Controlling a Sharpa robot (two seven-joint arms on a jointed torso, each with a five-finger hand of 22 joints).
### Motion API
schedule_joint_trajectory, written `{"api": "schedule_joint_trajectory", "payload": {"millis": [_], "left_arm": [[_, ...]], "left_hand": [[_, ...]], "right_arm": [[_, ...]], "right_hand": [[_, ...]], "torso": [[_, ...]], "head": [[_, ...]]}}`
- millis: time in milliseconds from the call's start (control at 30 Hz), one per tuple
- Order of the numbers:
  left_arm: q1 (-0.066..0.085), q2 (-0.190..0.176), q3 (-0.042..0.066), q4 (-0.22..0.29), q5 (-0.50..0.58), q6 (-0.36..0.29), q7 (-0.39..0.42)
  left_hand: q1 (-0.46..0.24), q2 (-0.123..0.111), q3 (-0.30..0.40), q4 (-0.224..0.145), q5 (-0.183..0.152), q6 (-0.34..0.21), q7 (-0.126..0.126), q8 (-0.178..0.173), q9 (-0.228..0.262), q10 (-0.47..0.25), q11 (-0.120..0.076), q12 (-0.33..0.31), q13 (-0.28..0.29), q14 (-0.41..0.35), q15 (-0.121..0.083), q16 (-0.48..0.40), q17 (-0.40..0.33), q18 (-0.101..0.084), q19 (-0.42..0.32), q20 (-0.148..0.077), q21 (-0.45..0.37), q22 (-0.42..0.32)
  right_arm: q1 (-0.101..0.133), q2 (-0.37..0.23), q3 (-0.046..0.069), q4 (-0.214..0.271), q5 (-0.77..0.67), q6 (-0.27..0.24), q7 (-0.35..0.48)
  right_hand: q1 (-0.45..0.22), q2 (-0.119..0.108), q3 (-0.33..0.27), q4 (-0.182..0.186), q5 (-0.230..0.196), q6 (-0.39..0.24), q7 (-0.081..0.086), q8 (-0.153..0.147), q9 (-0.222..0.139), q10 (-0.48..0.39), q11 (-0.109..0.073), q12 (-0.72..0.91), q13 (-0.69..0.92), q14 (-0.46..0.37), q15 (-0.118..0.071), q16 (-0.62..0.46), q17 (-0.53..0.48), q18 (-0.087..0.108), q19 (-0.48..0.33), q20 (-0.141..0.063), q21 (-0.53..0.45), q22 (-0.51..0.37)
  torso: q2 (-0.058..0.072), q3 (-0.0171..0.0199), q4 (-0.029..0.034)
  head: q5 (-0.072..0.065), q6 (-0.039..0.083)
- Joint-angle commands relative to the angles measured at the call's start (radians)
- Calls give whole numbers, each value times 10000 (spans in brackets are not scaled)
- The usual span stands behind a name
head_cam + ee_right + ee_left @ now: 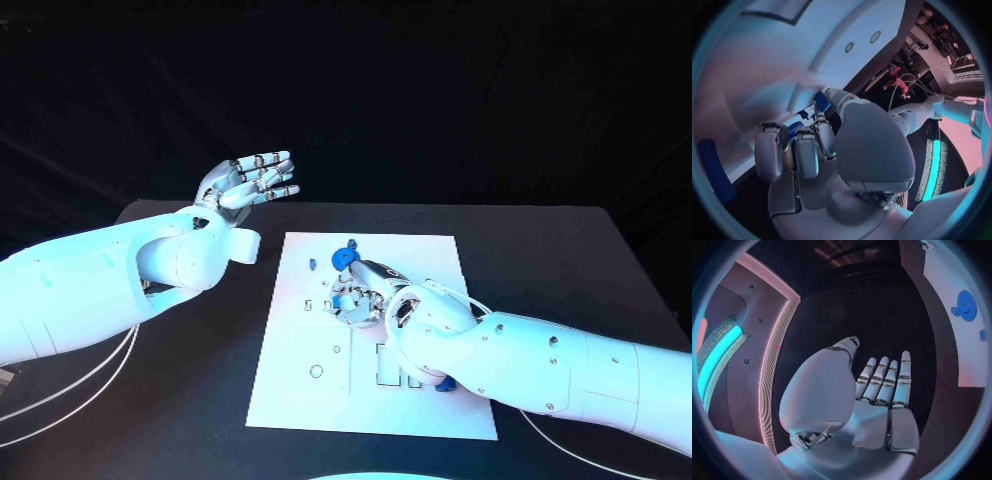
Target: Assemble the parts on the task board
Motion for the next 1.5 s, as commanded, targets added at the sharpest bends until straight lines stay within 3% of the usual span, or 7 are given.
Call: {"api": "schedule_joint_trajectory", "payload": {"millis": [33,533,667,1000,1100,1267,1500], "left_arm": [[7,7,6,9,19,168,55],[7,-1,6,-21,19,159,44],[7,0,6,-29,17,167,38],[7,21,-2,-97,-492,-22,-502],[7,7,-4,-106,-1306,-114,-975],[9,3,-5,-115,-3374,280,-2440],[18,42,-2,-6,-6859,2294,-5341]], "left_hand": [[41,-16,-10,-57,-1,66,1107,-10,-9,38,-3,29,9,-45,-12,-22,-9,-109,67,-26,-45,8],[41,-16,-10,-57,-1,66,1107,-10,-9,38,-3,29,9,-45,-12,-22,-9,-109,67,-26,-45,8],[39,-20,-13,-60,-2,45,1108,-14,-14,21,-2,24,6,42,-12,-14,-2,-109,105,-27,-44,11],[-31,-26,-24,-73,-16,425,1022,45,1,1615,-227,394,128,3125,-471,1338,709,455,1603,-88,792,322],[-136,-103,-39,55,-26,1798,877,512,227,2198,-422,813,164,3874,-791,2584,1368,517,2377,-335,1422,609],[-945,-239,-557,119,-80,2254,387,1852,769,3371,-1057,2045,687,5416,-1554,7161,4224,460,4031,-1185,3815,1984],[-1547,-80,-863,205,-47,1921,-343,4964,2924,3675,-1806,6543,3882,7952,-2236,12769,9948,298,4056,-1750,8879,6228]], "right_arm": [[-26,1,-17,-6,-145,192,-51],[-35,-20,-25,12,-139,-332,174],[-39,-54,-26,42,-108,-515,298],[65,-666,-2,639,244,-1161,1336],[267,-1067,21,906,717,-1176,2376],[652,-2014,107,1483,2067,-1118,3848],[1274,-3429,169,2080,4359,-1032,4580]], "right_hand": [[-83,-45,-59,-5,-44,-108,5,-14,-16,-91,18,-43,189,956,42,-8,2196,-135,113,6,-66,1651],[-448,-267,-770,249,-1197,-819,200,-342,-233,-326,207,-264,-3,939,209,-37,2130,-101,49,166,-242,1592],[92,361,-4074,952,-1780,-1171,307,-627,-463,-716,337,-753,-527,916,307,-77,2047,-77,11,267,-397,1557],[319,287,-4628,971,-1670,-1422,411,-846,-642,-756,397,-799,-608,895,367,-114,1965,-54,-35,306,-522,1513],[622,482,-4491,960,-1616,-1551,472,-976,-727,-807,452,-812,-634,864,414,-165,1853,5,-179,348,-797,1374],[860,694,-4361,942,-1239,-1406,464,-960,-766,-975,452,-906,-749,788,423,-292,1592,110,-428,373,-1275,1135],[477,917,-4441,953,-1038,-1232,421,-847,-779,-1167,418,-1042,-917,745,391,-381,1432,193,-627,351,-1698,927]], "torso": [[-3,0,1],[2,1,-5],[2,7,-1],[-52,2,-34],[-92,4,-56],[-177,-4,-89],[-304,8,-173]], "head": [[3,-6],[1,21],[2,30],[6,91],[31,70],[100,32],[163,-60]]}}
